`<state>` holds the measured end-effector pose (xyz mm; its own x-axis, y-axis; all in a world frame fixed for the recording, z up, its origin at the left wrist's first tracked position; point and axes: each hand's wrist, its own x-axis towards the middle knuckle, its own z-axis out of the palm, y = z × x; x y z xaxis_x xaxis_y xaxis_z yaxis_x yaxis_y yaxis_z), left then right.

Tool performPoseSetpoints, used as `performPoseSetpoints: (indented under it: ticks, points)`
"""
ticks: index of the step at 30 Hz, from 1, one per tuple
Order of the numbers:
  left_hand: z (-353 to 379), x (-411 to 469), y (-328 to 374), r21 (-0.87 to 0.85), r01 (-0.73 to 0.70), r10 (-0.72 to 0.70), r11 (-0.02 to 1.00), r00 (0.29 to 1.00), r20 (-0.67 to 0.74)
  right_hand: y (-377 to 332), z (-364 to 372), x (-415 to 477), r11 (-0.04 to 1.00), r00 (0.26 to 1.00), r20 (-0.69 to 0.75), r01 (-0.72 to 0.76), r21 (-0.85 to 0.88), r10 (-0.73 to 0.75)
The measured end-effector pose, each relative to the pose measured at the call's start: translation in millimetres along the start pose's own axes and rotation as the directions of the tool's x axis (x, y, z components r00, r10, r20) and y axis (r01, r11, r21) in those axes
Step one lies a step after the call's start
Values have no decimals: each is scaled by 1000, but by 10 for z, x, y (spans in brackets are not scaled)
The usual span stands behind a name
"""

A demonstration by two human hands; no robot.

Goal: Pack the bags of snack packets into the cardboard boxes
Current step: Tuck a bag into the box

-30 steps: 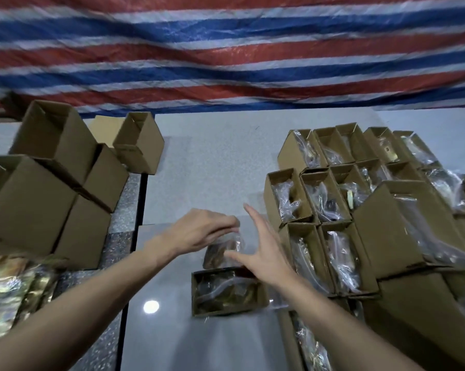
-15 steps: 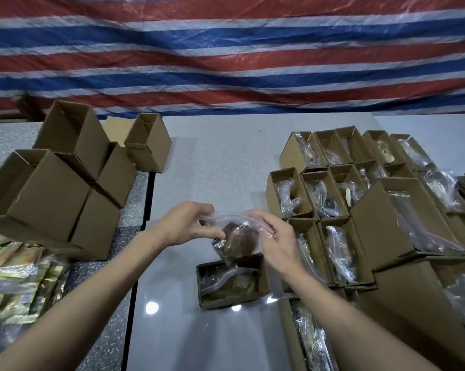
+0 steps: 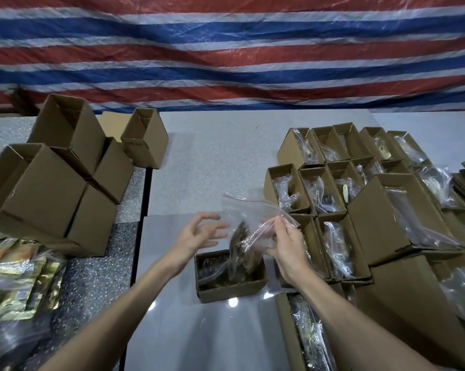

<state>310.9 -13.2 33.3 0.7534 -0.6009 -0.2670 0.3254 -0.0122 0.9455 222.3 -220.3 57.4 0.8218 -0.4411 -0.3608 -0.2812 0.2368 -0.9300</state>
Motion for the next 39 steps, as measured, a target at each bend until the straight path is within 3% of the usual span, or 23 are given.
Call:
performPoseSetpoints:
  ticks: [4,8,11,14,16,22,27,33,39]
  points:
    - [110,-105,-247,175,87,-108,981,987,119,-31,95,2,1000,1000,9,-13,5,13]
    - [274,-103,-298,261,-5,-37,965,987,158,-11,221,14,999,999,8,-32,-24,32]
    - [287,-77,-284,218,-7,-16,976,994,105,12,169,-3,998,993,108,-34,-48,39]
    - [228,-29,-277,161,20,-20,987,1000,0,68,8,-5,949,956,288,38,-313,56]
    - [214,9,-288,156,3,-1,988,1000,-16,132,-32,-12,894,942,326,77,-441,80]
    - [214,56,-295,206,41,-36,978,999,-30,213,-26,53,883,977,199,163,-440,-81]
    - [91,11,-220,82,32,-31,996,999,-11,141,-122,36,855,956,295,159,-493,-8]
    - [95,-20,-238,202,5,0,979,1000,-27,131,-250,90,793,933,361,224,-567,-6]
    - [158,-73,-278,136,-19,23,991,999,-26,140,-203,83,787,933,361,217,-578,8]
